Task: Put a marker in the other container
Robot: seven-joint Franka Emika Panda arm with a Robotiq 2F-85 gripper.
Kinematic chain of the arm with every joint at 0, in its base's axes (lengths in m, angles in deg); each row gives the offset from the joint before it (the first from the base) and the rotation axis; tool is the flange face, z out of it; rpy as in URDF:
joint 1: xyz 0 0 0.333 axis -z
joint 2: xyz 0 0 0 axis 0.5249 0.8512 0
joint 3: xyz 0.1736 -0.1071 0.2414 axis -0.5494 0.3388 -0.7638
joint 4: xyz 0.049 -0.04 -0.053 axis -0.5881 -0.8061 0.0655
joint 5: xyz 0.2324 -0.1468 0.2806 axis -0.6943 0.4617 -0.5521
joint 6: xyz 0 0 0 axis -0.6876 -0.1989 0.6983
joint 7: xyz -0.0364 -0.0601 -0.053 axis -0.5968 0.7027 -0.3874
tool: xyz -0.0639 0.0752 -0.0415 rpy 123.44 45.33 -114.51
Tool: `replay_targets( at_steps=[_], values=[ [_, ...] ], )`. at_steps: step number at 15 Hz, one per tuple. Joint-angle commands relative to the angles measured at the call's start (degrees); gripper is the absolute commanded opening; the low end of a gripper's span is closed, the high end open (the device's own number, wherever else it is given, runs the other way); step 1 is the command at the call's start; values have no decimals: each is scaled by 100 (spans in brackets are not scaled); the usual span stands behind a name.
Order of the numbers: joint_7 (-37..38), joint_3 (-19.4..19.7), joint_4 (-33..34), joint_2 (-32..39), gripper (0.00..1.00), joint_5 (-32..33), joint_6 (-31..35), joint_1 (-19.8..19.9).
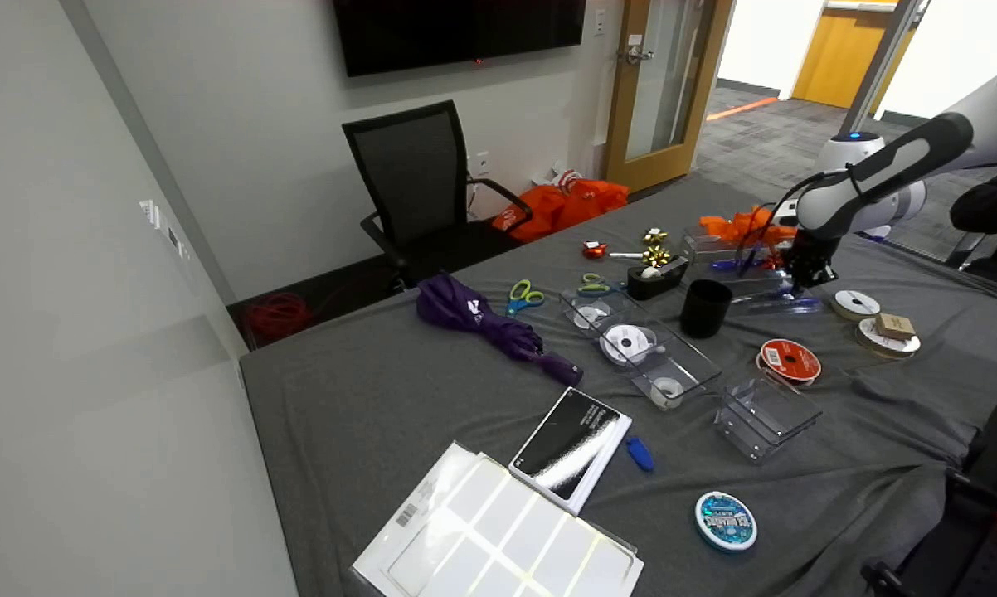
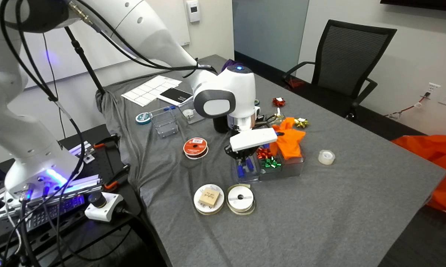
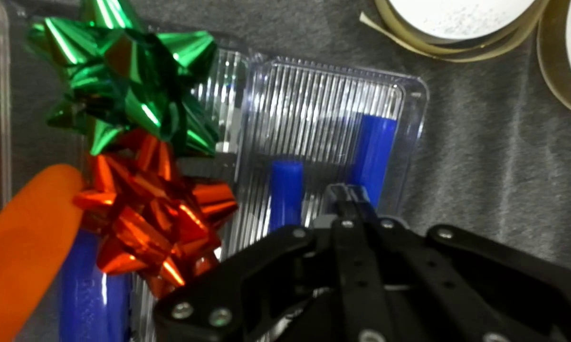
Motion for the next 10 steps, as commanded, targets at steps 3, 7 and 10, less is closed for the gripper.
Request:
replay_targets(
  at_steps=[3,7,10],
  values=[
    [-296,-159,-298,-285,33,-247,-11,176],
    [-246,-106,-246,-227,42,-272,-49,128],
    [-198,-73,-217,-186,21,-248,-62,95]
  ],
)
